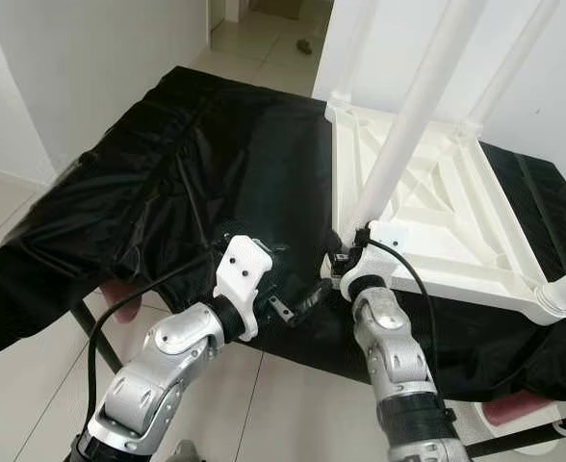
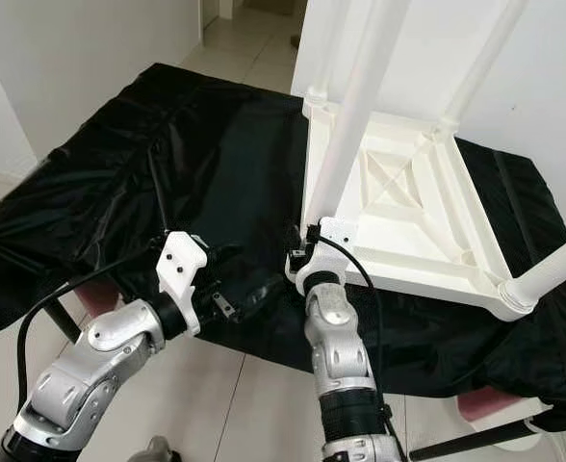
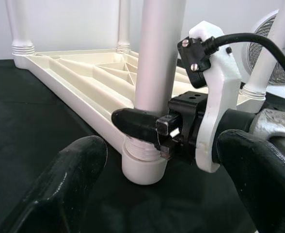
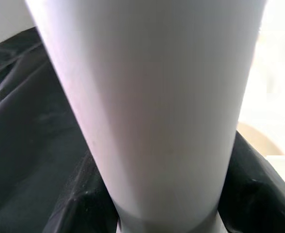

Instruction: Building children table

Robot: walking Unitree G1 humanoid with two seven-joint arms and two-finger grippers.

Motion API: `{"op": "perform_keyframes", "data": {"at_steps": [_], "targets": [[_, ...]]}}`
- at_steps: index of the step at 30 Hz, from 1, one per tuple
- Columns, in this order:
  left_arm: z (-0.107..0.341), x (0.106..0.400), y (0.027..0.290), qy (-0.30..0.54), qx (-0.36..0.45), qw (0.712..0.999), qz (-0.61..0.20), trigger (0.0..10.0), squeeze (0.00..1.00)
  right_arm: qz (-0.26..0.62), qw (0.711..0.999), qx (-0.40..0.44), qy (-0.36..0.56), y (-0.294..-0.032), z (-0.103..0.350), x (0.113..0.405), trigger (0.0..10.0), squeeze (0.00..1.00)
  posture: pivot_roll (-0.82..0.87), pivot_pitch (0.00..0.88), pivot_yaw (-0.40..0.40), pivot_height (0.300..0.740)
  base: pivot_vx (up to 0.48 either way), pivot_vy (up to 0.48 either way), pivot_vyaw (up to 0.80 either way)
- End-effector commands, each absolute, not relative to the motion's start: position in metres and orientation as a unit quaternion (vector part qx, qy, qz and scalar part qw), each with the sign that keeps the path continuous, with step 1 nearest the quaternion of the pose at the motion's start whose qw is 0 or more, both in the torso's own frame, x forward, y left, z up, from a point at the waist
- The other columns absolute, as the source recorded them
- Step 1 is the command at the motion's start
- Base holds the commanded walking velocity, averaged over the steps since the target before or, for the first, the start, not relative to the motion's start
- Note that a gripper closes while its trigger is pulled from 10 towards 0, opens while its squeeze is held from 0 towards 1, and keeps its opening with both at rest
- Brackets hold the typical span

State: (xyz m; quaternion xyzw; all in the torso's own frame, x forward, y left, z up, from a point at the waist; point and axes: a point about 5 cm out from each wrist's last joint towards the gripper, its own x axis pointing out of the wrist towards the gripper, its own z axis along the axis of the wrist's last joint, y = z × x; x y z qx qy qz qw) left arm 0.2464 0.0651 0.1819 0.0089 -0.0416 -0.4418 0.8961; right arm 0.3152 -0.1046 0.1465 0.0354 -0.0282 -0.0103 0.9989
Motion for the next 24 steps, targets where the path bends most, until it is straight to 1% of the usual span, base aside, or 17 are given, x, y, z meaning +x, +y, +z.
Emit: {"op": "perform_keyframes", "data": {"at_steps": [1, 3, 4, 5, 6, 7, 12, 14, 15, 16, 18, 19, 20, 21, 22, 23, 24], "targets": [[0.18, 0.245, 0.06, -0.036, 0.005, 0.887, -0.46, 10.0, 0.0, -0.016, 1.0, 0.019, -0.016, -0.104, 0.142, 0.312, 10.0, 0.0, 0.11, 0.096, -0.116, 0.74, 0.0, 0.0, 0.0], [0.18, 0.245, 0.06, -0.036, 0.004, 0.887, -0.46, 10.0, 0.0, -0.013, 1.0, 0.022, -0.018, -0.106, 0.143, 0.313, 10.0, 0.0, 0.11, 0.096, -0.116, 0.74, 0.0, 0.0, 0.0], [0.18, 0.245, 0.059, -0.036, 0.004, 0.887, -0.46, 10.0, 0.0, -0.014, 0.999, 0.025, -0.015, -0.109, 0.142, 0.314, 10.0, 0.35, 0.1, 0.098, -0.12, 0.74, 0.0, 0.0, 0.0], [0.18, 0.244, 0.059, -0.036, 0.003, 0.888, -0.459, 10.0, 0.0, -0.014, 0.999, 0.029, -0.016, -0.112, 0.142, 0.314, 10.0, 0.96, 0.1, 0.098, -0.12, 0.74, 0.0, 0.0, 0.0], [0.18, 0.244, 0.059, -0.036, 0.003, 0.888, -0.459, 10.0, 0.0, -0.014, 0.999, 0.029, -0.016, -0.112, 0.142, 0.314, 10.0, 0.96, 0.1, 0.098, -0.12, 0.74, 0.0, 0.0, 0.0], [0.18, 0.244, 0.059, -0.036, 0.003, 0.888, -0.459, 10.0, 0.0, -0.004, 0.999, 0.04, -0.021, -0.113, 0.143, 0.314, 10.0, 1.0, 0.1, 0.098, -0.12, 0.74, 0.0, 0.0, 0.0], [0.18, 0.244, 0.059, -0.037, 0.002, 0.888, -0.458, 10.0, 0.0, 0.023, 0.998, 0.057, -0.029, -0.118, 0.146, 0.315, 10.0, 1.0, 0.11, 0.096, -0.124, 0.74, 0.0, 0.0, 0.0], [0.18, 0.244, 0.059, -0.037, 0.002, 0.889, -0.457, 10.0, 0.0, 0.042, 0.997, 0.057, -0.032, -0.123, 0.147, 0.316, 10.0, 1.0, 0.11, 0.094, -0.129, 0.74, 0.0, 0.0, 0.0], [0.179, 0.244, 0.059, -0.037, 0.002, 0.889, -0.456, 10.0, 0.0, 0.07, 0.996, 0.046, -0.032, -0.131, 0.147, 0.32, 10.0, 1.0, 0.11, 0.092, -0.132, 0.74, 0.0, 0.0, 0.0], [0.18, 0.244, 0.059, -0.037, 0.001, 0.89, -0.455, 10.0, 0.0, 0.103, 0.994, 0.026, -0.032, -0.141, 0.147, 0.323, 10.0, 0.0, 0.11, 0.092, -0.132, 0.74, 0.0, 0.0, 0.0], [0.18, 0.244, 0.059, -0.037, 0.001, 0.89, -0.455, 10.0, 0.0, 0.103, 0.994, 0.026, -0.032, -0.141, 0.147, 0.323, 10.0, 0.0, 0.11, 0.092, -0.132, 0.74, 0.0, 0.0, 0.0], [0.18, 0.244, 0.059, -0.038, 0.001, 0.89, -0.455, 10.0, 0.0, 0.147, 0.989, 0.007, -0.027, -0.149, 0.147, 0.325, 10.0, 0.0, 0.11, 0.089, -0.132, 0.74, 0.0, 0.0, 0.0], [0.18, 0.244, 0.059, -0.038, 0.001, 0.89, -0.455, 10.0, 0.0, 0.147, 0.989, 0.007, -0.027, -0.149, 0.147, 0.325, 10.0, 0.0, 0.11, 0.089, -0.132, 0.74, 0.0, 0.0, 0.0], [0.18, 0.244, 0.06, -0.038, 0.002, 0.89, -0.455, 10.0, 0.0, 0.208, 0.978, -0.016, -0.02, -0.156, 0.146, 0.327, 10.0, 0.0, 0.11, 0.087, -0.129, 0.74, 0.0, 0.0, 0.0], [0.18, 0.244, 0.06, -0.038, 0.002, 0.89, -0.455, 10.0, 0.0, 0.208, 0.978, -0.016, -0.02, -0.156, 0.146, 0.327, 10.0, 0.0, 0.11, 0.087, -0.129, 0.74, 0.0, 0.0, 0.0], [0.18, 0.244, 0.06, -0.038, 0.002, 0.89, -0.455, 10.0, 0.0, 0.248, 0.968, -0.037, -0.017, -0.16, 0.145, 0.327, 10.0, 0.0, 0.11, 0.085, -0.127, 0.74, 0.0, 0.0, 0.0], [0.18, 0.244, 0.06, -0.038, 0.002, 0.89, -0.455, 10.0, 0.0, 0.248, 0.968, -0.037, -0.017, -0.16, 0.145, 0.327, 10.0, 0.0, 0.11, 0.085, -0.127, 0.74, 0.0, 0.0, 0.0]]}}
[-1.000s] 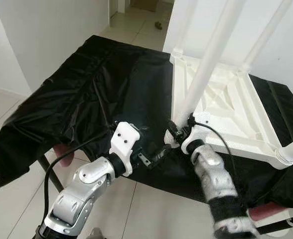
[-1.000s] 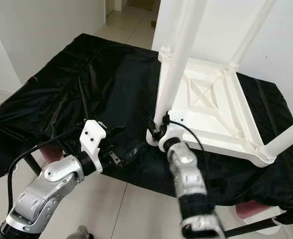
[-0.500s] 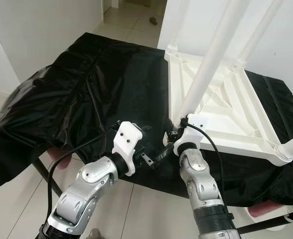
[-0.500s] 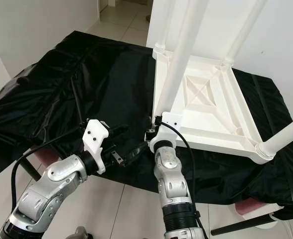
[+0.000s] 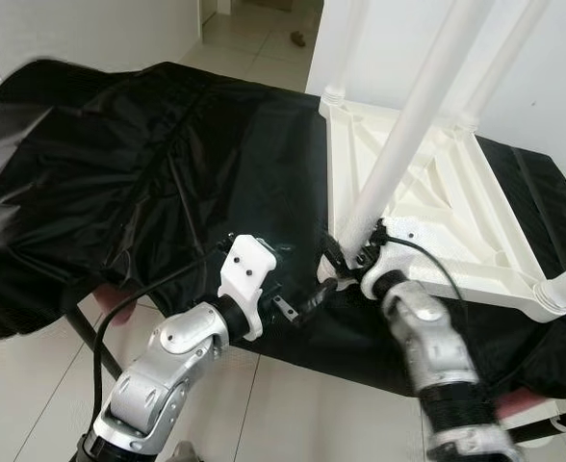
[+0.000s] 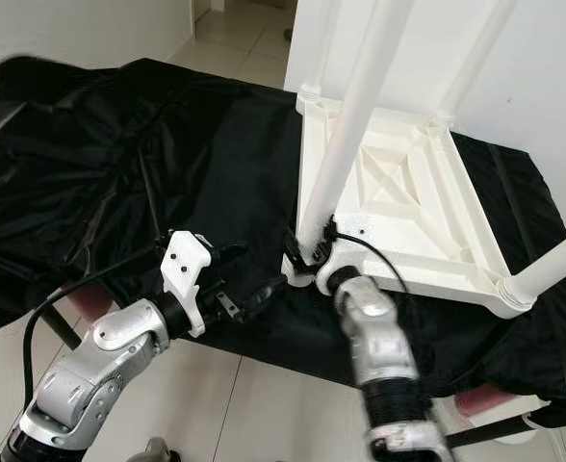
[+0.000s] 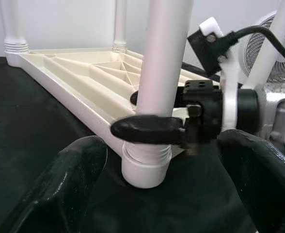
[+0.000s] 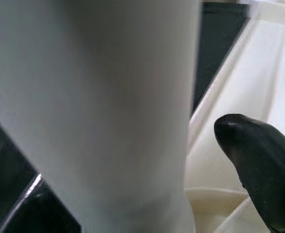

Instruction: Building children table

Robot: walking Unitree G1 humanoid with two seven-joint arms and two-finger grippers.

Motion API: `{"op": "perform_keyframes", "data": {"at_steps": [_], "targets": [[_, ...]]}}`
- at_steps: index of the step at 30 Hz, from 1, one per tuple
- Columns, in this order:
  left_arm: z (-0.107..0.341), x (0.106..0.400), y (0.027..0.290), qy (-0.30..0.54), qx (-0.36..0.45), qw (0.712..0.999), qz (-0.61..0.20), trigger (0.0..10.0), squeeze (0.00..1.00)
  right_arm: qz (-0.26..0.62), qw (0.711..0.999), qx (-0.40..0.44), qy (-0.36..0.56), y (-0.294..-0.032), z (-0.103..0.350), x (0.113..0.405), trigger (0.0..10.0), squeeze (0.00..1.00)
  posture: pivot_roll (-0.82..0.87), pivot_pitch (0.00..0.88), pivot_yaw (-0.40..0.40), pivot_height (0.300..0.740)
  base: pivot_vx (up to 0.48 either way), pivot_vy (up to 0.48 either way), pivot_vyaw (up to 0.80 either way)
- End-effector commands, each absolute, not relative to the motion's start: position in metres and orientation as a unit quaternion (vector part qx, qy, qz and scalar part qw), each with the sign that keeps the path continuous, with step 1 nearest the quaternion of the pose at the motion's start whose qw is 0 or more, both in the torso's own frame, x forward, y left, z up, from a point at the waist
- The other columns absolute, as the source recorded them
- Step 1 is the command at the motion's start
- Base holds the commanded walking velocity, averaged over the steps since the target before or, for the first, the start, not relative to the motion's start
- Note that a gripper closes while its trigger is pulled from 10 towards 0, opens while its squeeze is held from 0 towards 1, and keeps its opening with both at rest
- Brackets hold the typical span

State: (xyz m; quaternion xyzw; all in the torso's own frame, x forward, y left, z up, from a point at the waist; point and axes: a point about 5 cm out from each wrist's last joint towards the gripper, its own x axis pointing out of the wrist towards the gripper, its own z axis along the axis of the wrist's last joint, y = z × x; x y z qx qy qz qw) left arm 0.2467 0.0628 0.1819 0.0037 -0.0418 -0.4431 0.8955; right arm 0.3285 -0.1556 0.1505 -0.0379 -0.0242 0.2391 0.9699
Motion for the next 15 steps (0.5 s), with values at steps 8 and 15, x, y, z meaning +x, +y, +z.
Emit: {"op": "perform_keyframes", "data": {"at_steps": [8, 15], "targets": [[0.181, 0.245, 0.06, -0.039, 0.005, 0.888, -0.458, 10.0, 0.0, 0.364, 0.928, -0.082, -0.026, -0.153, 0.146, 0.336, 10.0, 0.0, 0.12, 0.073, -0.118, 0.74, 0.0, 0.0, 0.0], [0.182, 0.246, 0.06, -0.041, 0.007, 0.889, -0.457, 10.0, 0.0, 0.423, 0.902, -0.088, -0.022, -0.138, 0.147, 0.345, 0.0, 0.0, 0.13, 0.066, -0.117, 0.74, 0.0, 0.0, 0.0]]}}
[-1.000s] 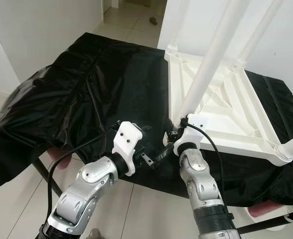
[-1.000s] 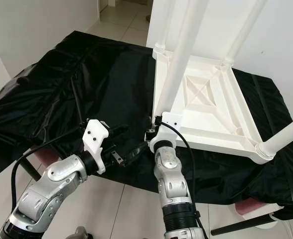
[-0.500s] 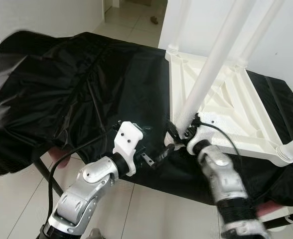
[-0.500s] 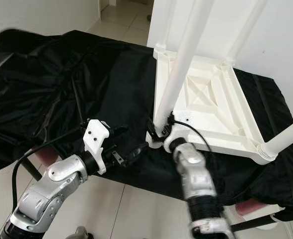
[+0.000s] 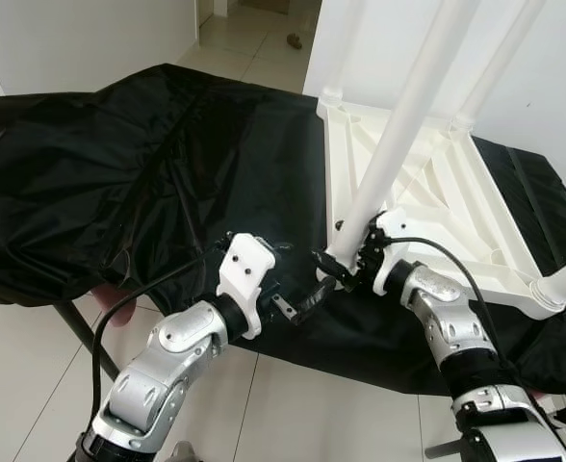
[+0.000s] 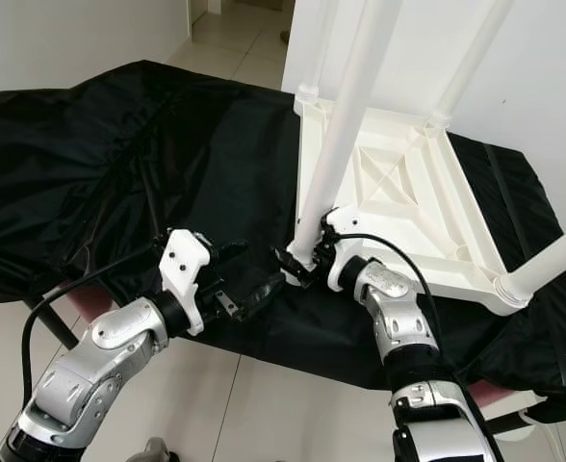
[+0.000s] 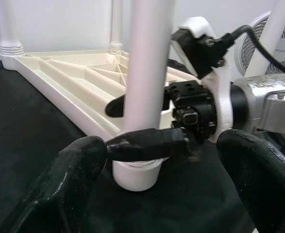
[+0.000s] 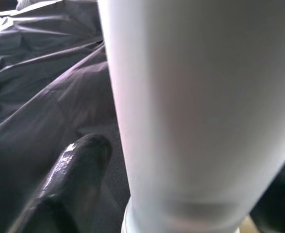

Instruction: Building children table

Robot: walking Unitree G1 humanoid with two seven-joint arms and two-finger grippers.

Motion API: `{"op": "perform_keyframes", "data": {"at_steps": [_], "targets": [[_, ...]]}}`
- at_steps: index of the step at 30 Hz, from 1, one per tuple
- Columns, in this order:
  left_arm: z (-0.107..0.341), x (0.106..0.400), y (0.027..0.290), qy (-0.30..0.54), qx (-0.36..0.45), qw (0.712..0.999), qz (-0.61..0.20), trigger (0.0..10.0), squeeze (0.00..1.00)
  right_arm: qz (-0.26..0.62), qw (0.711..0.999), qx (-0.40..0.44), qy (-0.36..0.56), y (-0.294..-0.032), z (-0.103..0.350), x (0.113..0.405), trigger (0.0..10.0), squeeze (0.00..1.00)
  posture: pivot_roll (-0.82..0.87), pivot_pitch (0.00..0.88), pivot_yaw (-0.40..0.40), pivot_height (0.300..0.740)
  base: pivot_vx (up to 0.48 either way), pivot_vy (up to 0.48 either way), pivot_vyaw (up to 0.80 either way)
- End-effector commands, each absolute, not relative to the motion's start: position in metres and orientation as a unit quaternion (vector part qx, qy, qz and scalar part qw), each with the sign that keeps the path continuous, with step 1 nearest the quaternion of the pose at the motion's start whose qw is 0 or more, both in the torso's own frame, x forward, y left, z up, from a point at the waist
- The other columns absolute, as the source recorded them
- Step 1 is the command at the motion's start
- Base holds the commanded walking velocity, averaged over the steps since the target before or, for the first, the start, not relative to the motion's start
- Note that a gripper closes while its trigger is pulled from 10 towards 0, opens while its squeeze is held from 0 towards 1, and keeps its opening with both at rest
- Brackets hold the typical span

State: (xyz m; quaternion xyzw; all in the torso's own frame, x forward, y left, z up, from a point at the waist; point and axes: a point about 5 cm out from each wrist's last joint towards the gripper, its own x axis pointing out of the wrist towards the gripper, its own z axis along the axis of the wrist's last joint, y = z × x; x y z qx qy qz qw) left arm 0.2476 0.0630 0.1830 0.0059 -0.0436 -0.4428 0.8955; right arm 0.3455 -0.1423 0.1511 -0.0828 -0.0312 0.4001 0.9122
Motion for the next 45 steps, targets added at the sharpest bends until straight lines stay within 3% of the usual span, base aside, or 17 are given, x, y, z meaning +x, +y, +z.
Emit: {"op": "perform_keyframes", "data": {"at_steps": [1, 9, 17, 18, 19, 20, 25, 28, 37, 45], "targets": [[0.182, 0.246, 0.06, -0.041, 0.007, 0.889, -0.457, 10.0, 0.0, 0.423, 0.902, -0.088, -0.022, -0.138, 0.147, 0.345, 0.0, 0.0, 0.13, 0.066, -0.117, 0.74, 0.0, 0.0, 0.0], [0.182, 0.245, 0.061, -0.04, 0.005, 0.891, -0.452, 10.0, 0.0, 0.453, 0.888, -0.085, -0.002, -0.145, 0.135, 0.344, 0.0, 0.0, 0.14, 0.077, -0.123, 0.74, 0.0, 0.0, 0.0], [0.181, 0.244, 0.061, -0.037, 0.003, 0.89, -0.454, 10.0, 0.0, 0.441, 0.894, -0.079, -0.004, -0.151, 0.131, 0.341, 0.0, 0.0, 0.13, 0.084, -0.119, 0.74, 0.0, 0.0, 0.0], [0.181, 0.243, 0.061, -0.037, 0.003, 0.89, -0.455, 10.0, 0.0, 0.434, 0.898, -0.075, -0.005, -0.153, 0.131, 0.341, 2.9, 0.0, 0.13, 0.086, -0.119, 0.74, 0.0, 0.0, 0.0], [0.181, 0.243, 0.061, -0.037, 0.003, 0.89, -0.455, 10.0, 0.0, 0.434, 0.898, -0.075, -0.005, -0.153, 0.131, 0.341, 2.9, 0.0, 0.13, 0.086, -0.119, 0.74, 0.0, 0.0, 0.0], [0.18, 0.243, 0.061, -0.036, 0.004, 0.889, -0.457, 10.0, 0.0, 0.418, 0.906, -0.071, -0.008, -0.157, 0.132, 0.342, 10.0, 0.0, 0.13, 0.088, -0.121, 0.74, 0.0, 0.0, 0.0], [0.18, 0.242, 0.061, -0.035, 0.003, 0.888, -0.458, 10.0, 0.0, 0.375, 0.925, -0.05, -0.02, -0.166, 0.137, 0.343, 10.0, 0.0, 0.13, 0.091, -0.122, 0.74, 0.0, 0.0, 0.0], [0.179, 0.241, 0.061, -0.032, 0.002, 0.888, -0.458, 10.0, 0.0, 0.289, 0.956, -0.025, -0.045, -0.171, 0.144, 0.344, 10.0, 0.0, 0.12, 0.097, -0.119, 0.74, 0.0, 0.0, 0.0], [0.179, 0.239, 0.061, -0.029, 0.0, 0.887, -0.462, 10.0, 0.0, 0.167, 0.983, 0.03, -0.074, -0.161, 0.149, 0.338, 10.0, 0.0, 0.12, 0.102, -0.115, 0.74, 0.0, 0.0, 0.0], [0.177, 0.238, 0.058, -0.025, -0.002, 0.883, -0.468, 10.0, 0.0, -0.038, 0.997, 0.033, -0.059, -0.149, 0.141, 0.322, 10.0, 0.0, 0.11, 0.102, -0.11, 0.74, 0.0, 0.0, 0.0]]}}
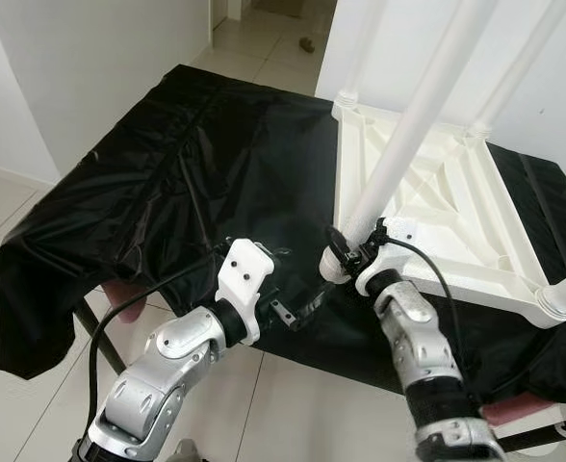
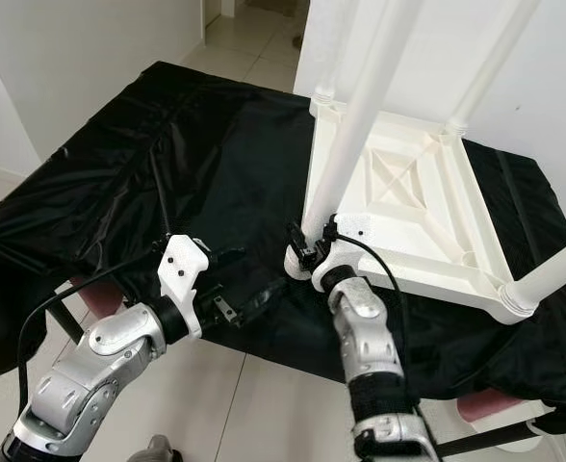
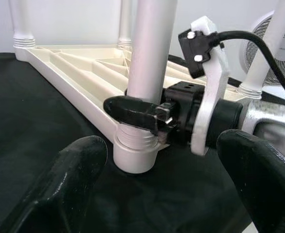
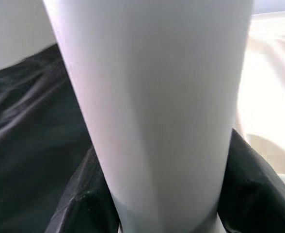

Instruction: Building children table

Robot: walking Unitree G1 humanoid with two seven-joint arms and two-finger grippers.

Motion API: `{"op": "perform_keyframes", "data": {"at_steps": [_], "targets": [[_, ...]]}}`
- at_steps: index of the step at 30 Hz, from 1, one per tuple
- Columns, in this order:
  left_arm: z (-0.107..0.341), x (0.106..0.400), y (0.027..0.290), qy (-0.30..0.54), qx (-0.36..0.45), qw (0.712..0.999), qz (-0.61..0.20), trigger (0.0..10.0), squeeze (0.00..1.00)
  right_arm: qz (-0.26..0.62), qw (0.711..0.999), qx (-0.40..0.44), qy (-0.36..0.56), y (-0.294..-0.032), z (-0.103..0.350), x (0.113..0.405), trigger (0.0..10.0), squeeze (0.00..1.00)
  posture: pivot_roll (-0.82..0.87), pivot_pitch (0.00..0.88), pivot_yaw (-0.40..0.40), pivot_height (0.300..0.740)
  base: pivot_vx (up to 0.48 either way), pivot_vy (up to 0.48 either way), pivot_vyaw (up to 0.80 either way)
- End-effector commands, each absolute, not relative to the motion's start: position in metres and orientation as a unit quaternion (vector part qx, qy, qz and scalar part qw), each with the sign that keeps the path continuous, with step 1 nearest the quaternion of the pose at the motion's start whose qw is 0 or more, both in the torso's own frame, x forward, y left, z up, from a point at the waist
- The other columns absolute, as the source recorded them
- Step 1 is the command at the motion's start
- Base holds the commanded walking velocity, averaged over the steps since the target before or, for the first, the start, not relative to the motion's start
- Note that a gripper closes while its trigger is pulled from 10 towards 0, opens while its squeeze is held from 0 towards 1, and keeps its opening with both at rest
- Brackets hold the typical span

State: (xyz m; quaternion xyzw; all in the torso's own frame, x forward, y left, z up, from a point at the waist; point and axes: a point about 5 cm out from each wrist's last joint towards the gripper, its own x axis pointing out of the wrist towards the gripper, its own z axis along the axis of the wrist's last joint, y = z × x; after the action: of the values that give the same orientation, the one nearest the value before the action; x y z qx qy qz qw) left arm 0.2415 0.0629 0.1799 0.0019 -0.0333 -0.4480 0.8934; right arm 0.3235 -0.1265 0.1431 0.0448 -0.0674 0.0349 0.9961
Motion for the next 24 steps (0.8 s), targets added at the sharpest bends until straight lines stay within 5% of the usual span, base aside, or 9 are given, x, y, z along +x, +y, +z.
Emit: {"op": "perform_keyframes", "data": {"at_steps": [1, 13, 14, 22, 23, 24], "targets": [[0.178, 0.238, 0.058, -0.026, -0.002, 0.883, -0.469, 10.0, 0.0, -0.072, 0.996, 0.025, -0.055, -0.148, 0.141, 0.319, 10.0, 0.0, 0.11, 0.098, -0.111, 0.74, 0.0, 0.0, 0.0], [0.179, 0.241, 0.058, -0.03, -0.001, 0.883, -0.468, 10.0, 0.0, -0.093, 0.995, 0.032, -0.032, -0.136, 0.141, 0.316, 10.0, 0.0, 0.11, 0.098, -0.111, 0.74, 0.0, 0.0, 0.0], [0.179, 0.241, 0.058, -0.031, -0.001, 0.884, -0.467, 10.0, 0.0, -0.078, 0.996, 0.041, -0.034, -0.134, 0.141, 0.317, 10.0, 1.0, 0.11, 0.098, -0.111, 0.74, 0.0, 0.0, 0.0], [0.18, 0.241, 0.058, -0.033, -0.002, 0.885, -0.465, 10.0, 0.0, 0.022, 0.996, 0.074, -0.046, -0.119, 0.146, 0.318, 10.0, 1.0, 0.11, 0.082, -0.122, 0.74, 0.0, 0.0, 0.0], [0.179, 0.241, 0.058, -0.033, -0.002, 0.885, -0.464, 10.0, 0.0, 0.062, 0.994, 0.071, -0.048, -0.121, 0.147, 0.32, 10.0, 0.0, 0.11, 0.084, -0.126, 0.74, 0.0, 0.0, 0.0], [0.179, 0.241, 0.058, -0.033, -0.002, 0.885, -0.464, 10.0, 0.0, 0.062, 0.994, 0.071, -0.048, -0.121, 0.147, 0.32, 10.0, 0.0, 0.11, 0.084, -0.126, 0.74, 0.0, 0.0, 0.0]]}}
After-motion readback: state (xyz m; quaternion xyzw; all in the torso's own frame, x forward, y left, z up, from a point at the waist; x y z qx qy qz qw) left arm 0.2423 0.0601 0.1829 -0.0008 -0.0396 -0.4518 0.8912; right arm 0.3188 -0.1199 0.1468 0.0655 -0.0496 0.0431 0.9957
